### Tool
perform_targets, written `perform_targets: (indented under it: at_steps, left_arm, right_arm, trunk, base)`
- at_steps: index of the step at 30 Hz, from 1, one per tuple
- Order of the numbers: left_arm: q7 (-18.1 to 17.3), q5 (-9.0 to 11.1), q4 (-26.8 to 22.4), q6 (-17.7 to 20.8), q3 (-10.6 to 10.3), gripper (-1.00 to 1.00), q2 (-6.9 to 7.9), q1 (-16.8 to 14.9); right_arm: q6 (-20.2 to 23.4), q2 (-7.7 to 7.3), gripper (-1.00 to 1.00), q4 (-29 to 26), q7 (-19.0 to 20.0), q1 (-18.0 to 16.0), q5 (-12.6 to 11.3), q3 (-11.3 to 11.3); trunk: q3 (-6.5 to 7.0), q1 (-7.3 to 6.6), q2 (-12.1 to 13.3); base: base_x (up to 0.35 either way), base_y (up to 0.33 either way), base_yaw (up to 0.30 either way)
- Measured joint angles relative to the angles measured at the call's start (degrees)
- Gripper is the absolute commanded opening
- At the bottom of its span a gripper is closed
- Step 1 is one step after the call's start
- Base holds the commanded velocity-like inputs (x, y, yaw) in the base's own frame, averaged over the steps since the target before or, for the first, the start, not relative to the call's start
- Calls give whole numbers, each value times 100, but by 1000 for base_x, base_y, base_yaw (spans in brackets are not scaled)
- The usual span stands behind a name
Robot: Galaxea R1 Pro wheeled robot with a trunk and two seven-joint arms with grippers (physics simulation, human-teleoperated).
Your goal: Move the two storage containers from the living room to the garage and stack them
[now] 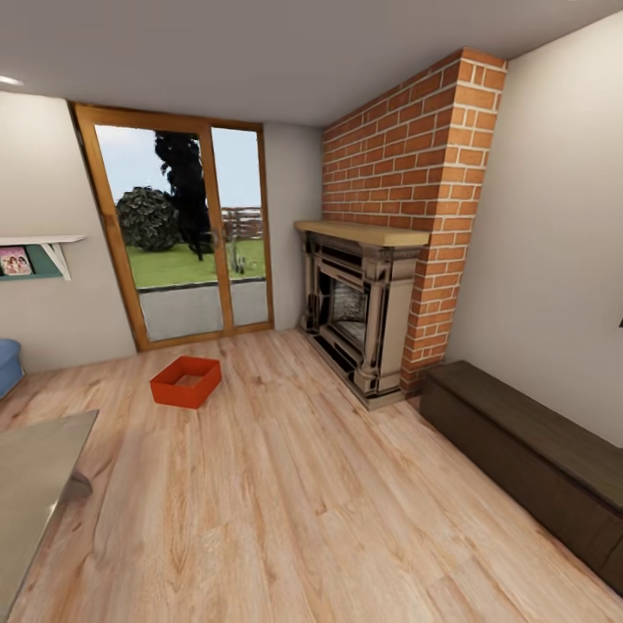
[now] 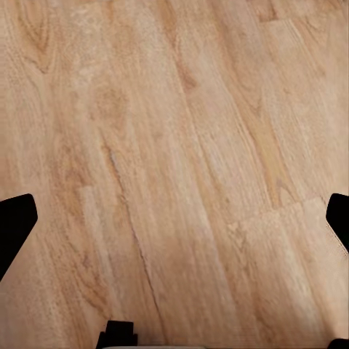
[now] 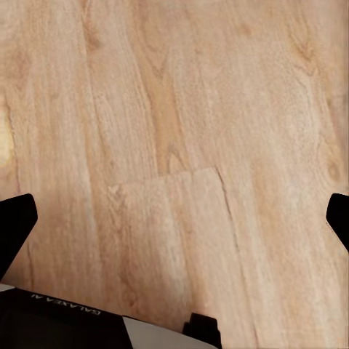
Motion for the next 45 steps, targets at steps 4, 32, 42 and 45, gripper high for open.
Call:
perform_targets:
  at_steps: [4,32,42,45]
  left_arm:
    - [0,0,-1,0,0,100,0,0]
    - [0,0,-4,0,0,100,0,1]
    - [0,0,-3,0,0,100,0,1]
    - [0,0,-4,0,0,100,0,1]
  right_arm:
    - [0,0,100,2,5,2,-1,-2]
    - [0,1,100,4,1,1,-1,2]
    - [0,1,100,2,2,-2,-1,1]
    - [0,1,100,4,0,3,-1,1]
  trunk:
    - [0,0,0]
    - [0,0,0]
    - [0,0,0]
    - [0,0,0]
  base:
    - [324,-95,0]
    - [323,-99,42]
    - [323,-136,246]
    - [324,-138,251]
